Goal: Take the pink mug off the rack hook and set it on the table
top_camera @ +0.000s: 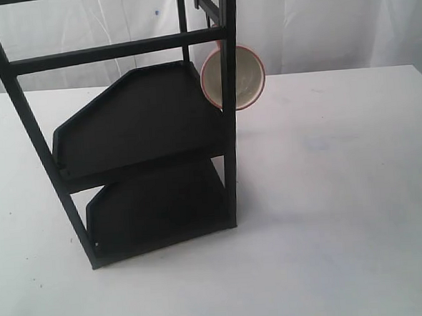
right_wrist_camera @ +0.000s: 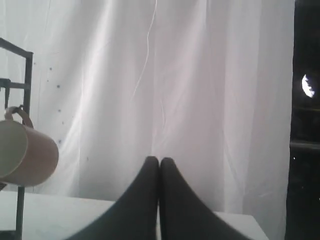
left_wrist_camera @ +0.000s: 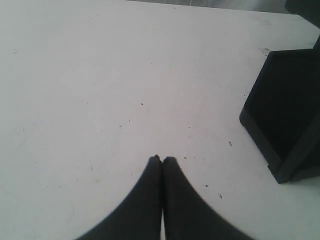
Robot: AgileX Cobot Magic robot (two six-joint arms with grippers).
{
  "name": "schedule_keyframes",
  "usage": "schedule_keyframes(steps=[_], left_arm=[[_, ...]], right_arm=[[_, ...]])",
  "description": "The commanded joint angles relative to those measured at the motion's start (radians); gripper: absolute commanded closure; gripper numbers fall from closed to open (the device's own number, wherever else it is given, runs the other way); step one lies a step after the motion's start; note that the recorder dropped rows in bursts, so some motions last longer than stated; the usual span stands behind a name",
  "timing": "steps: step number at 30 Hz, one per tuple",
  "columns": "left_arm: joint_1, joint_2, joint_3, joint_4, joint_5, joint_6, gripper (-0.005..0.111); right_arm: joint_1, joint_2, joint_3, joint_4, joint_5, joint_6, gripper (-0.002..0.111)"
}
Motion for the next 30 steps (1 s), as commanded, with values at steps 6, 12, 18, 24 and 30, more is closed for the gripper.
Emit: schedule_keyframes(steps=[6,12,18,24,30], left_arm=[[-0.005,-0.007,0.004,-0.007,0.006,-0.003,0.107],[-0.005,-0.007,0.004,-0.007,0.006,-0.003,0.107],[-0.005,-0.007,0.004,-0.007,0.006,-0.003,0.107],[-0.005,-0.007,0.004,-0.007,0.006,-0.003,0.107],[-0.005,-0.007,0.004,-0.007,0.006,-0.003,0.107]], right_arm=[[0.0,-0.003,0.002,0.093,-0.212,0.211,0.108],[0.0,-0.003,-0.07,0.268,-0.356,0.214,0.108],[0.0,0.109,-0.218,0.266,-0.42,0.204,0.108],[0.0,0.309,-0.333,0.266,-0.454,0.017,0.108],[0.0,0.608,-0.346,0.27,-0.401,-0.318,0.108]])
